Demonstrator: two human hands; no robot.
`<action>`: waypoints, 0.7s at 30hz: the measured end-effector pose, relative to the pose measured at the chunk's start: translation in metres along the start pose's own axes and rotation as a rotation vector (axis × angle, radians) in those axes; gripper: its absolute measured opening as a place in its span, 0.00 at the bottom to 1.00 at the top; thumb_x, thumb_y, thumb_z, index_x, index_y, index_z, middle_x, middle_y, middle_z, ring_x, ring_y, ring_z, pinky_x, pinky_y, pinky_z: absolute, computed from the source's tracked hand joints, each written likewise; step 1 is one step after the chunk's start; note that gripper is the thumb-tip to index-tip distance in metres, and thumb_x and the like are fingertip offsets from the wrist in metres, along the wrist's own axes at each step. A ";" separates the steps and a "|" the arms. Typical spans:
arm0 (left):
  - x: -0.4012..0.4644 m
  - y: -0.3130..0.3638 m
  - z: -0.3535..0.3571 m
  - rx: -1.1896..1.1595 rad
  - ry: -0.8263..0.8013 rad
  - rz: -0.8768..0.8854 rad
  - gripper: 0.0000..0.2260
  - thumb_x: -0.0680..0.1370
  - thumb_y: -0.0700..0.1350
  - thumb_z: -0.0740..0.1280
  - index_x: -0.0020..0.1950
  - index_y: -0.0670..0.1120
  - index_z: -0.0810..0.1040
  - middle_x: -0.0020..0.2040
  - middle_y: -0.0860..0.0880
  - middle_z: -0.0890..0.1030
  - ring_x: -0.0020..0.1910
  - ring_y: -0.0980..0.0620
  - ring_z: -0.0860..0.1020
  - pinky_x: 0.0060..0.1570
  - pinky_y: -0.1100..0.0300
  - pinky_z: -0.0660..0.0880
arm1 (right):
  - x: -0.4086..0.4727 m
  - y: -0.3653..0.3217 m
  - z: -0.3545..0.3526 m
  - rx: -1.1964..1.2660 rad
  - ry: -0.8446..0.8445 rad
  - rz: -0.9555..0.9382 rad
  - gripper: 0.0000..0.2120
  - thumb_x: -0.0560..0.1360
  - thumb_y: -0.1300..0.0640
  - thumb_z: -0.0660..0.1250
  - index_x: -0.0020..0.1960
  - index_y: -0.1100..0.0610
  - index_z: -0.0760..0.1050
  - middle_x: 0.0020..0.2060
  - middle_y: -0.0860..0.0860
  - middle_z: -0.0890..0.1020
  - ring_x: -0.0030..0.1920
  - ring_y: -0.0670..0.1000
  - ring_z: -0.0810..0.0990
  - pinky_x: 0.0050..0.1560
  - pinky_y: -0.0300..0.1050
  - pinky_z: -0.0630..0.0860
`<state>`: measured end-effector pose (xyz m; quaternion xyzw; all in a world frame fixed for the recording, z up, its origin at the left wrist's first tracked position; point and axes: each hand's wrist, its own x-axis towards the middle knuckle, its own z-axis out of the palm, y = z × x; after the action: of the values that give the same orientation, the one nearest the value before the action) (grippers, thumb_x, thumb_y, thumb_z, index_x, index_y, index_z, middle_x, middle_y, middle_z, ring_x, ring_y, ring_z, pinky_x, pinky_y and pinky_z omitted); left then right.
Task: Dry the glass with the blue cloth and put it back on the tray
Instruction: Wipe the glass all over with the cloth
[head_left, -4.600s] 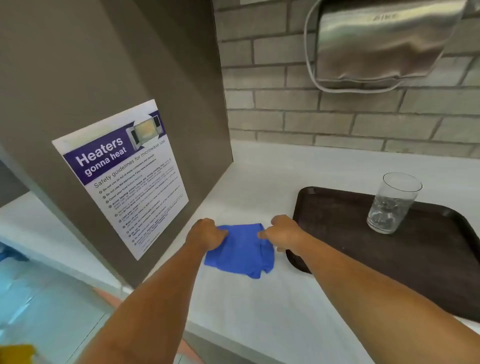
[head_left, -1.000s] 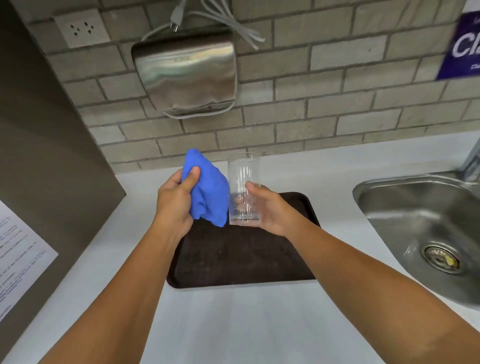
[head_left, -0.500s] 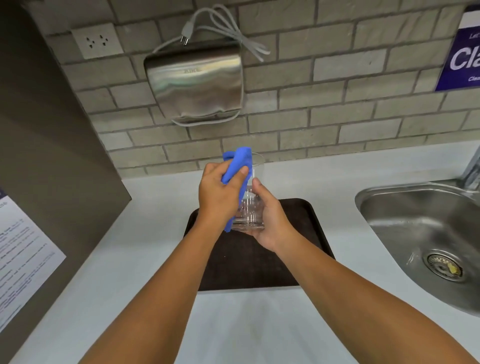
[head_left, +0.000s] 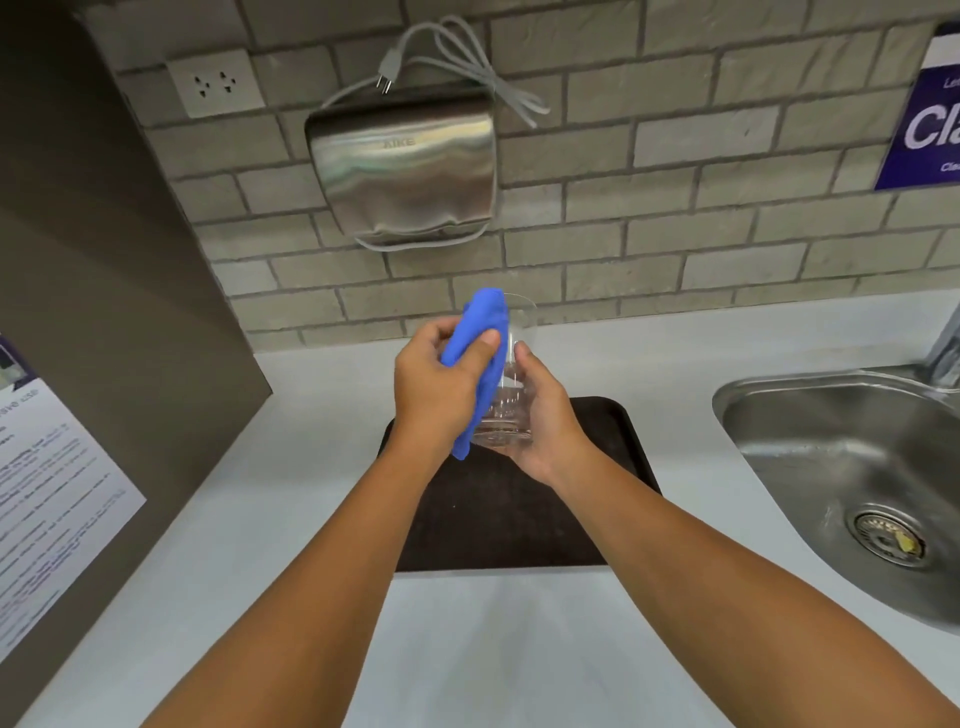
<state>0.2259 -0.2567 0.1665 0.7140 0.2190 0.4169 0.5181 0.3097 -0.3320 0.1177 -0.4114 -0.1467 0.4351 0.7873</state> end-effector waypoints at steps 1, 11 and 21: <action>-0.004 -0.001 0.002 0.014 0.004 0.017 0.04 0.73 0.50 0.73 0.45 0.53 0.80 0.40 0.53 0.83 0.33 0.62 0.80 0.31 0.72 0.74 | -0.001 0.000 0.002 -0.016 -0.010 -0.008 0.22 0.76 0.39 0.65 0.59 0.54 0.81 0.46 0.59 0.85 0.42 0.58 0.85 0.51 0.56 0.79; -0.001 -0.017 -0.012 -0.459 0.055 -0.425 0.11 0.78 0.48 0.68 0.58 0.46 0.80 0.47 0.43 0.86 0.42 0.46 0.86 0.37 0.53 0.82 | -0.008 -0.004 0.002 0.034 -0.118 0.006 0.22 0.76 0.37 0.64 0.46 0.54 0.87 0.42 0.54 0.87 0.43 0.55 0.86 0.50 0.53 0.80; -0.008 -0.017 -0.007 -0.242 0.205 -0.250 0.06 0.78 0.49 0.68 0.42 0.53 0.80 0.37 0.51 0.80 0.38 0.51 0.79 0.36 0.61 0.77 | -0.010 0.009 0.008 -0.163 0.216 0.005 0.27 0.76 0.33 0.62 0.58 0.56 0.78 0.53 0.56 0.85 0.50 0.58 0.86 0.50 0.59 0.83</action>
<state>0.2179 -0.2526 0.1487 0.5676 0.3057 0.4433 0.6228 0.2939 -0.3326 0.1170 -0.5188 -0.0946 0.3769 0.7615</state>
